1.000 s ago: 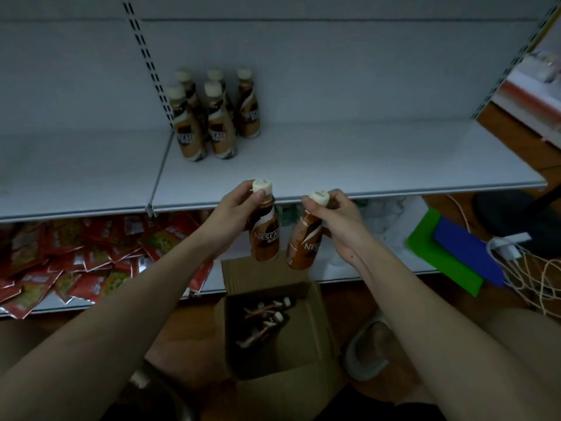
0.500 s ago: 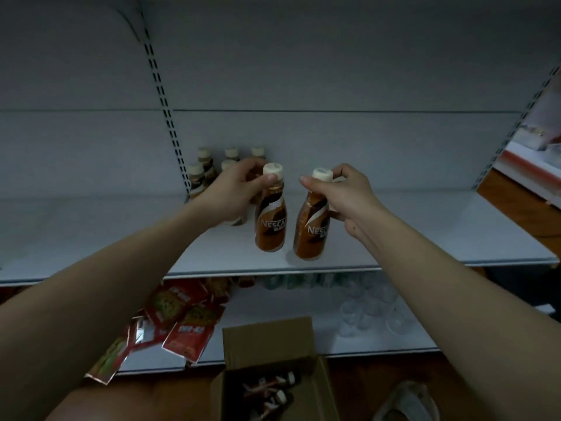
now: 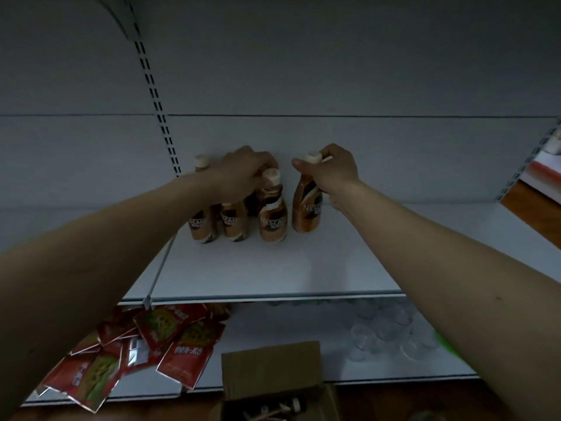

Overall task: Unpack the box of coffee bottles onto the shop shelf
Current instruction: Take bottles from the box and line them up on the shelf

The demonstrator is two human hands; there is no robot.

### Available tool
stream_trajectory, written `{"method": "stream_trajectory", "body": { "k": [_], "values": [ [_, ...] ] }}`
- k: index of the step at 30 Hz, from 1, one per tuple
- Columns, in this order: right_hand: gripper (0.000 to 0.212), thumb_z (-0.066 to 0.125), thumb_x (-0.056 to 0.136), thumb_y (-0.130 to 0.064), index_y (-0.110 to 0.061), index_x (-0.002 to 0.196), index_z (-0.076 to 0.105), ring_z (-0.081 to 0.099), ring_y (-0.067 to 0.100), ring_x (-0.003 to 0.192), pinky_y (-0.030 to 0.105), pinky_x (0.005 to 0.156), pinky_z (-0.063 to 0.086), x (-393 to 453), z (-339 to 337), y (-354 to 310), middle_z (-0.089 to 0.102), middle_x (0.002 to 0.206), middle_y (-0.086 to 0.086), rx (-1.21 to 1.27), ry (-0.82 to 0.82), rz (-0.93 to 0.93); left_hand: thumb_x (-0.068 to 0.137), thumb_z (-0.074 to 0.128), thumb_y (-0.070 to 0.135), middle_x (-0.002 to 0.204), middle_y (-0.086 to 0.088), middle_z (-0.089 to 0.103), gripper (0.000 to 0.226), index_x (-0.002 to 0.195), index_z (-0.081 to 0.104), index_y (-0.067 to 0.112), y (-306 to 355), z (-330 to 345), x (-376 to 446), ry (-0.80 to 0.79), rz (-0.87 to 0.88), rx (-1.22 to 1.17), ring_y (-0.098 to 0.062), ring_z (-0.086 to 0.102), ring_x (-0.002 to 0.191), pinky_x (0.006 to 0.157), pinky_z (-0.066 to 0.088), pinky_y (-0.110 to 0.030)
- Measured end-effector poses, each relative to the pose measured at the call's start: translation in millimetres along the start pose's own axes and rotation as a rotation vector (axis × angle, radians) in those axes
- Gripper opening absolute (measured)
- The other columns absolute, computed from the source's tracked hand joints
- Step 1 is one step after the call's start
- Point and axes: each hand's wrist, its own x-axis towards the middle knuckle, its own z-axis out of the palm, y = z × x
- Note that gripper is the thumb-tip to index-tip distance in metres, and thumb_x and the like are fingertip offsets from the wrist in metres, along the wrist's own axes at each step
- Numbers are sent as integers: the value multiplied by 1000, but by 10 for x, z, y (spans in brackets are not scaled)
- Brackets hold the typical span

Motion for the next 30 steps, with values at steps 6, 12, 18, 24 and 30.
{"method": "stream_trajectory", "body": {
  "k": [6,12,18,24,30],
  "values": [
    [40,83,70,-32,-13,86,52,63,19,85,37,82,57,339,238,123,61,84,1,0,49,19,94,57,22,117,-7,63,29,122,55,20,-153,72,139,-47,-8,6,-26,59,105,92,46,-44],
    [43,83,68,-28,-22,67,40,59,18,83,36,77,54,584,486,279,59,88,3,-83,58,1,94,58,18,121,-6,61,28,122,56,15,-297,99,264,-96,-10,-45,-21,56,107,89,42,-32],
    [50,83,70,-28,-23,65,33,55,19,82,30,68,45,755,651,395,56,89,6,-141,50,-26,94,58,16,124,-11,59,33,127,54,10,-400,138,345,-117,-21,-59,-26,55,111,90,41,-32],
    [47,82,71,-33,-24,65,36,65,28,89,40,80,56,874,737,418,64,93,11,-156,52,-20,95,57,15,126,-11,59,34,127,54,9,-435,157,420,-117,-27,-78,-25,56,112,93,43,-34],
    [46,83,68,-38,-25,67,39,68,33,92,50,80,58,912,748,415,67,100,16,-142,29,19,94,59,15,129,-9,59,36,129,53,10,-459,143,460,-131,-36,-115,-23,57,113,88,41,-26]
  ]
}}
